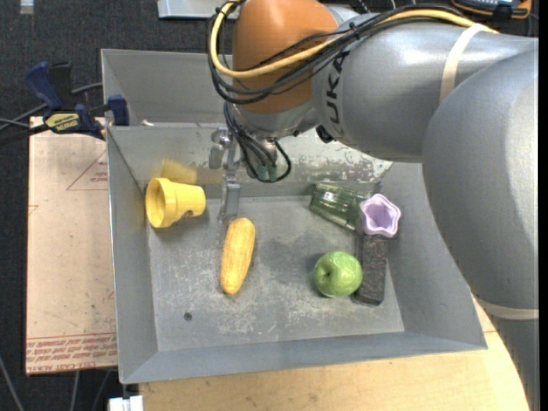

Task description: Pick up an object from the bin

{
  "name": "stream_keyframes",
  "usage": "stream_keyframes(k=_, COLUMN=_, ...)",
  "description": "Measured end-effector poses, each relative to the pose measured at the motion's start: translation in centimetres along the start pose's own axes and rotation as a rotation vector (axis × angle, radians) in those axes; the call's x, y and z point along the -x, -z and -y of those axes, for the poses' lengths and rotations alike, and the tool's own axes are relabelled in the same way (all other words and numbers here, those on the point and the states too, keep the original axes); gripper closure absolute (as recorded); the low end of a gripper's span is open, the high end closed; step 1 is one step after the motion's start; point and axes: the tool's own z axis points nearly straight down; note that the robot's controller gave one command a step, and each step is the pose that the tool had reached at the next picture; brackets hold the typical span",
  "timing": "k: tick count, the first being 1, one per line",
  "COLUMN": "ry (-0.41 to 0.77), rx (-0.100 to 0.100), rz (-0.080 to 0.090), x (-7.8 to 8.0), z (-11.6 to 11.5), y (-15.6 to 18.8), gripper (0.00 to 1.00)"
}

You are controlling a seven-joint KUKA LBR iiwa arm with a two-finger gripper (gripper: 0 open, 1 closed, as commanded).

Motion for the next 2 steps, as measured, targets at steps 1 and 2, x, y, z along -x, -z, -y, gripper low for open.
stream_keyframes(k=1, ry=-0.003, rx=0.001, rz=0.007, x=0.1, z=0.1, y=0.6, gripper=0.0)
stream_keyframes(k=2, ry=0.056, rx=0.002, rz=0.011, x=-0.5, z=-2.9, y=-5.2, gripper=0.0)
